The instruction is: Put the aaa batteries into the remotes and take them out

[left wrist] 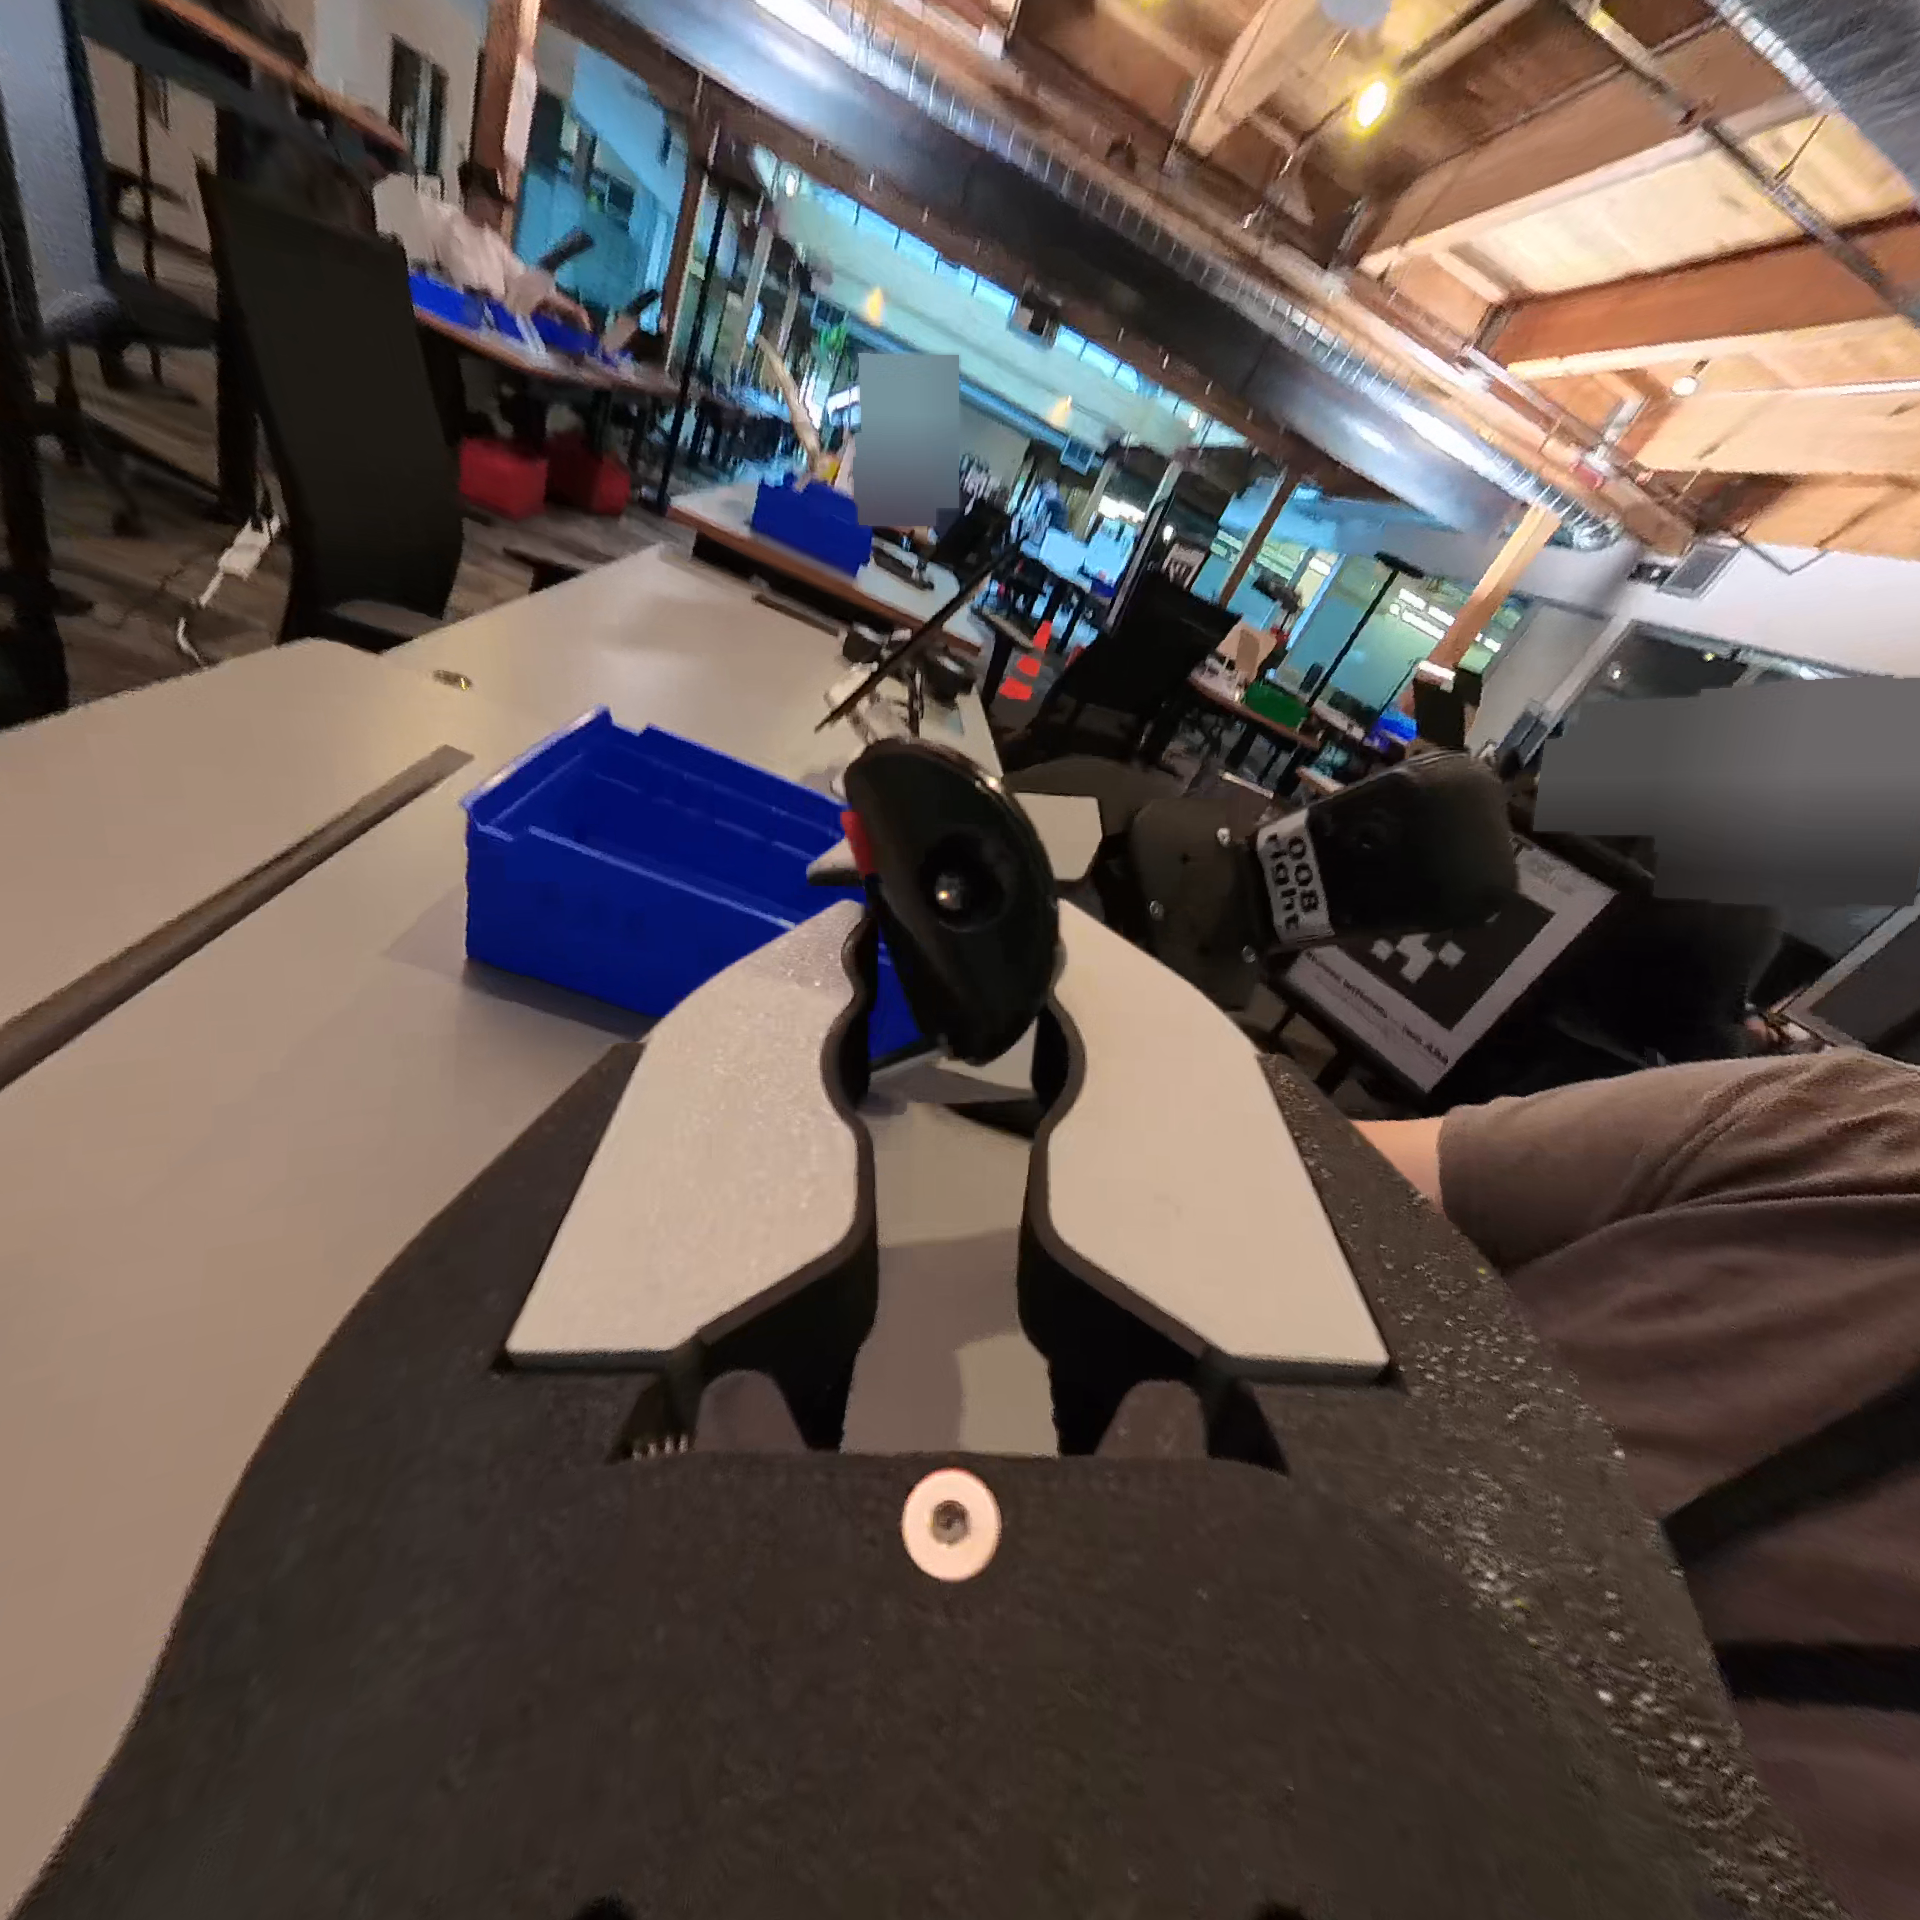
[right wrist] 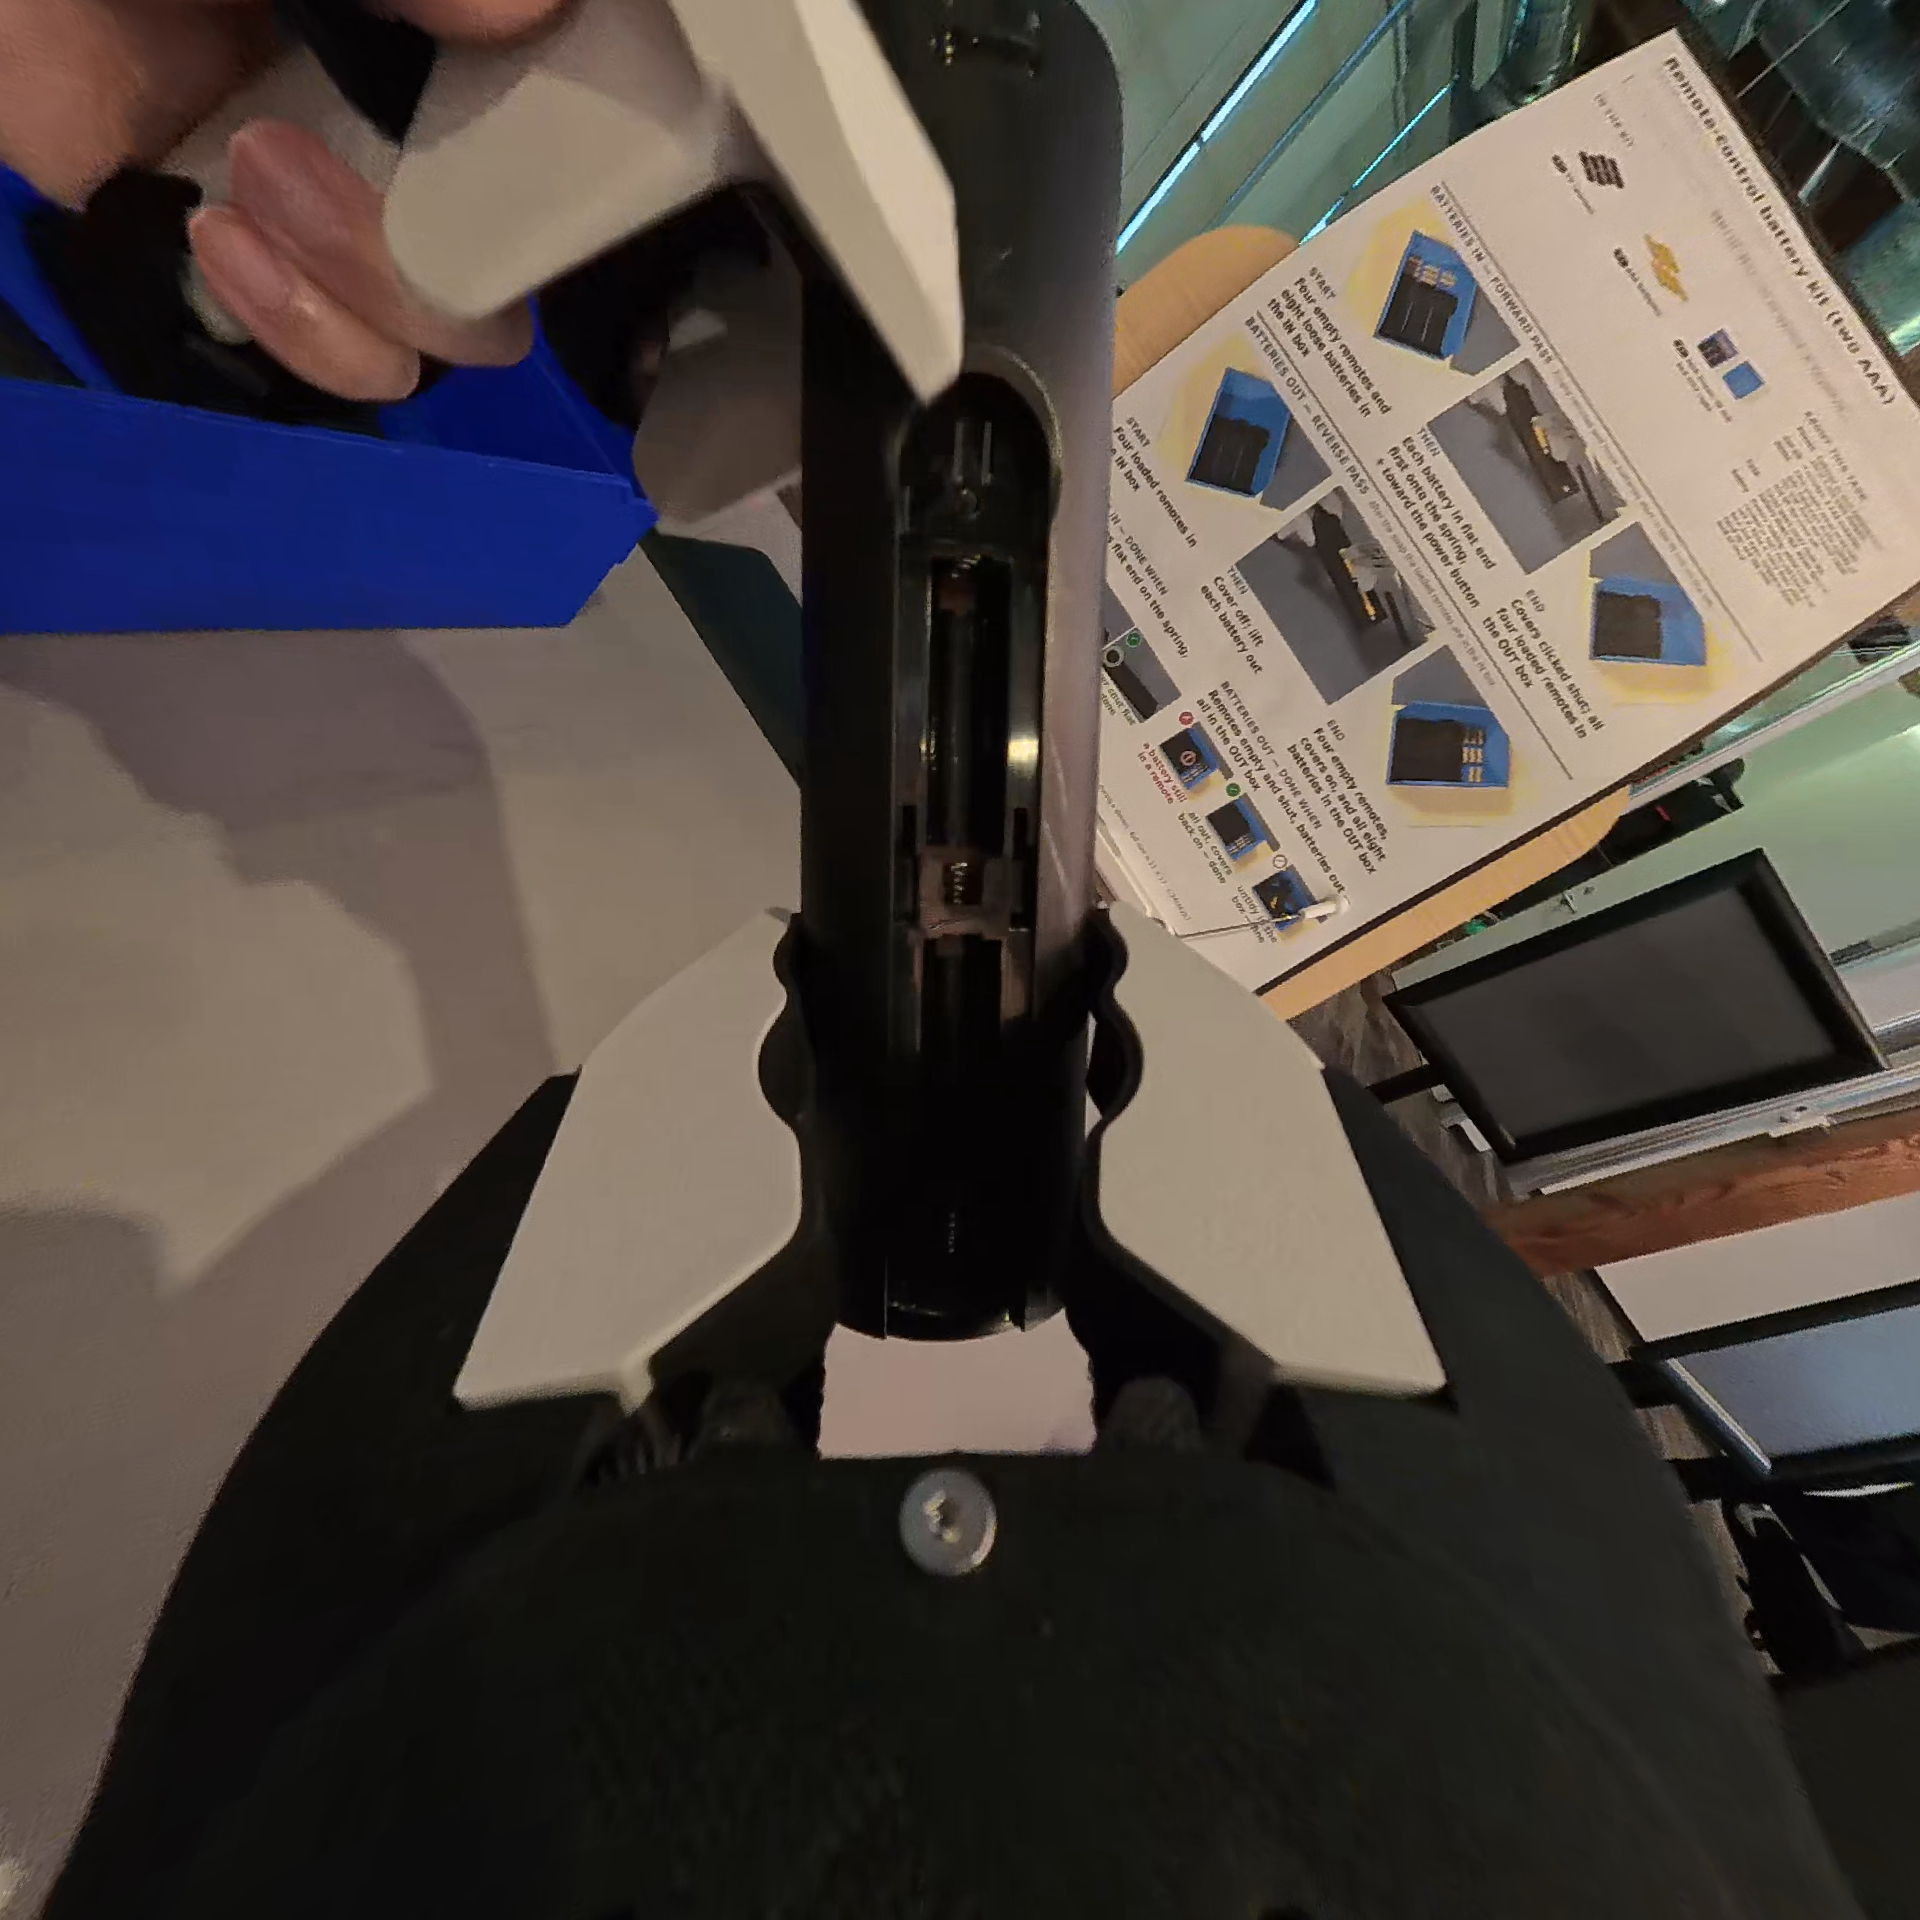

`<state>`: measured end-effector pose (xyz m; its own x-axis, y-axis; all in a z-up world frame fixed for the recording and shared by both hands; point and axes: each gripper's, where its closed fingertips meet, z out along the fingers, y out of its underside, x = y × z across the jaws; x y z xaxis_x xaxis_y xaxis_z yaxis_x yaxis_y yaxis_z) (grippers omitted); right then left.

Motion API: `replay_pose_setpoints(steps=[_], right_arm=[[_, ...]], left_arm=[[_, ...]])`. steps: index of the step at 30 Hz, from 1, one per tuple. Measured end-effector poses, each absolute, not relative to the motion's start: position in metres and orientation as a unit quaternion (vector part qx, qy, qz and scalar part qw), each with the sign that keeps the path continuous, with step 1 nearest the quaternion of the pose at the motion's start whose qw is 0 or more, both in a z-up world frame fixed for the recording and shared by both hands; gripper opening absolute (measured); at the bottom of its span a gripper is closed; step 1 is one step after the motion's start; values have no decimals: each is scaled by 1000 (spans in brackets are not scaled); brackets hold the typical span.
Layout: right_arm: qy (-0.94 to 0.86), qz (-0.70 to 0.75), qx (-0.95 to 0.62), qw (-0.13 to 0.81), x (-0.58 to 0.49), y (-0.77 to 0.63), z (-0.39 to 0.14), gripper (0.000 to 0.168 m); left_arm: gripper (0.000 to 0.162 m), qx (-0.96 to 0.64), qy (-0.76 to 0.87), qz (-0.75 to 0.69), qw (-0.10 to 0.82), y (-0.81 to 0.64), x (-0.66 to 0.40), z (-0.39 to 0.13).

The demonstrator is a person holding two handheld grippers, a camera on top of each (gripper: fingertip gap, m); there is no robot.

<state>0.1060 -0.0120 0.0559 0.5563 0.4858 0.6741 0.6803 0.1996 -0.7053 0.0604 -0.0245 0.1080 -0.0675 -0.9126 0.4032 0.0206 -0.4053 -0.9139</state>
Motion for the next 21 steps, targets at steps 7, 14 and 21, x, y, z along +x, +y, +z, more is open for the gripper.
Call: replay_pose_setpoints(steps=[7,14,21], right_arm=[[-479,-95,-624,610,109,-13,57,53],[-463,-114,-603,639,115,-8,66,53],[-349,-94,-630,688,143,-17,72,73]], left_arm=[[26,-563,393,-604,405,-22,53,113],[23,-553,343,-636,413,-14,61,121],[23,-551,303,-658,415,-1,50,124]])
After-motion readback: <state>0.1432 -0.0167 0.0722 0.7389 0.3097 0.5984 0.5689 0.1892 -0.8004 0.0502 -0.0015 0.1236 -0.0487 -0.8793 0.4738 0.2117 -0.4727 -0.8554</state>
